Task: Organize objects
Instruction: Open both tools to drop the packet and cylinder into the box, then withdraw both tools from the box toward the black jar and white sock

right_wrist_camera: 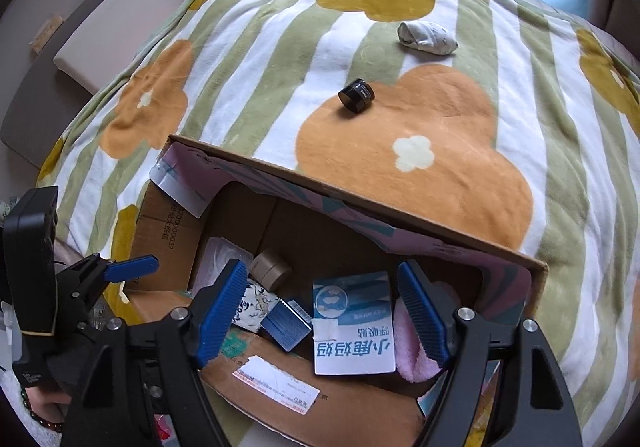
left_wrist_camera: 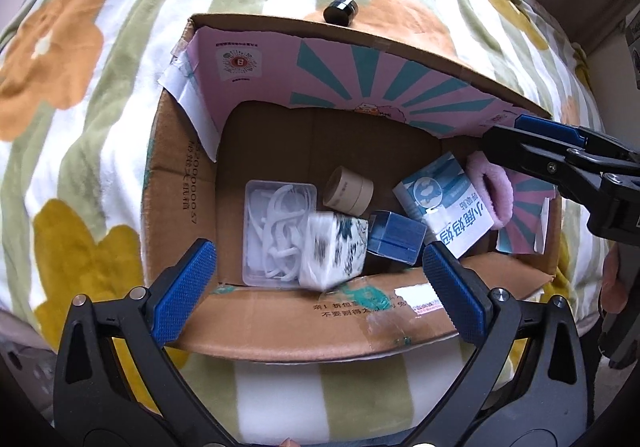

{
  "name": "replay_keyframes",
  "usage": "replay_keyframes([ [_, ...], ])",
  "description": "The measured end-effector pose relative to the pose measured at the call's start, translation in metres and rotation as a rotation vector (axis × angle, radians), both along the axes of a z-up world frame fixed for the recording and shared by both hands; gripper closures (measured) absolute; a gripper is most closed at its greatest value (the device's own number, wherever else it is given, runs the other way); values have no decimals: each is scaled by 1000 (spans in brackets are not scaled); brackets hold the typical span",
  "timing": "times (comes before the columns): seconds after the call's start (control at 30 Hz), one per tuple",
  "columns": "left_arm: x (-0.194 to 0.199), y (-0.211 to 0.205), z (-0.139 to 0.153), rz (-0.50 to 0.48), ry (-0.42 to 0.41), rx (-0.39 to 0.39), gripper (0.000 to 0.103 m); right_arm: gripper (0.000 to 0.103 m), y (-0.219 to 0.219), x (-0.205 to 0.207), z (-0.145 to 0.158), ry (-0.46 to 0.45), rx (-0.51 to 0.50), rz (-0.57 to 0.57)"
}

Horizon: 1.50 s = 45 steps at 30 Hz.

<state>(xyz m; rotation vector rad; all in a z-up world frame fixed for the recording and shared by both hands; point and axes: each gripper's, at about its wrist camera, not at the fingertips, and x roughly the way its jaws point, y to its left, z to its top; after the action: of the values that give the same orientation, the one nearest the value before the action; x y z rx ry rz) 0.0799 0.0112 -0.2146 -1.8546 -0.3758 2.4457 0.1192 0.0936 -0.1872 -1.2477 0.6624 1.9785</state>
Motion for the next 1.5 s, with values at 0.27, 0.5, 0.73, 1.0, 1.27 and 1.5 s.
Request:
replay_keyframes([
  [0.27,-6,-2,-2,-7,6,-10,0,29,2,4,-2,3,10,-10],
  [0.5,-22,-2,12,-28,23,-7,0,29,7,4,8,8,30,-16],
  [0.73,-60,-8,50,-84,95,-30,0,29,23,4,40,15,81,-30],
  [1.0,-135,-23,77,-212,176,-136,0,17,67,-10,72,8,156,-23],
  [1.27,-206,-19,76,-389,216,-109,0,17,121,-25,76,8,229,-9],
  [1.5,-251,5,46,-573,204,-76,0,16,168,-38,88,48,296,-25],
])
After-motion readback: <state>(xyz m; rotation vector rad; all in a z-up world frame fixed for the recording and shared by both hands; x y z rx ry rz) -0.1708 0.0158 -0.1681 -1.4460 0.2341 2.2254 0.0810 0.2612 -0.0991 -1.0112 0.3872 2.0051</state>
